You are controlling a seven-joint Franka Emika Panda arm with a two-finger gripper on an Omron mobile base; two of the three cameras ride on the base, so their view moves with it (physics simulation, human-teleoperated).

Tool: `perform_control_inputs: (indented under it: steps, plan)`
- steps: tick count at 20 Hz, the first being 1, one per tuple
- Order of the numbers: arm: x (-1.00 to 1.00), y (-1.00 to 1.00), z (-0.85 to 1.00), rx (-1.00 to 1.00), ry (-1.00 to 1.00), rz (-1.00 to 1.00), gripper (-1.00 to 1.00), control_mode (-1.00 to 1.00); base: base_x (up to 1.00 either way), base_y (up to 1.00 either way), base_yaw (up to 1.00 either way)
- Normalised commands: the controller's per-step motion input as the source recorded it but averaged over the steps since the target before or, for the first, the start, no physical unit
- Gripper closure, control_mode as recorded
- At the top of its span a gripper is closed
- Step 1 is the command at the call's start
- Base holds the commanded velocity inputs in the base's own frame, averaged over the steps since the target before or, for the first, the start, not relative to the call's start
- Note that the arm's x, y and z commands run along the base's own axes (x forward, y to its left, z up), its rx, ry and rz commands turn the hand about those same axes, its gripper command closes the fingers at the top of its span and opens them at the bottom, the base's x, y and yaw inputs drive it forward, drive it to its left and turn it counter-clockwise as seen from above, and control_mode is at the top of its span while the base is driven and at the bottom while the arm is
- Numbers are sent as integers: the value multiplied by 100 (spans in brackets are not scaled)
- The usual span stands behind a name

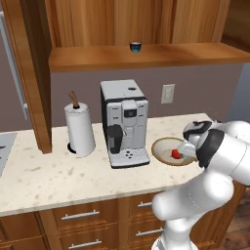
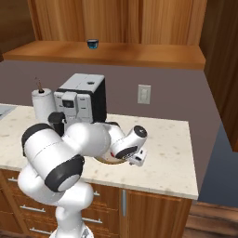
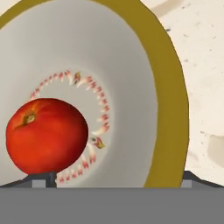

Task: Pick the tomato from the cabinet and place it in the bowl. Then pick the bowl and place it in the sink. Then turn on the sink facuet.

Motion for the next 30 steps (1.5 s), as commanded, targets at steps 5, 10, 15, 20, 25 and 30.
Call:
perform_control_inputs:
  steps: [5,10,15,20,25,30]
  plan:
    - [9,0,-10,3,0,0,100,-100,0,0,0]
    - [4,0,-1,7,0,0,100,-100,0,0,0]
    - [0,1,-1,10,0,0,100,-100,0,0,0]
    - [-10,0,18,14,0,0,100,-100,0,0,0]
    - [-38,-1,91,13,0,0,100,-100,0,0,0]
    - [-69,-1,100,7,0,1,100,-100,0,0,0]
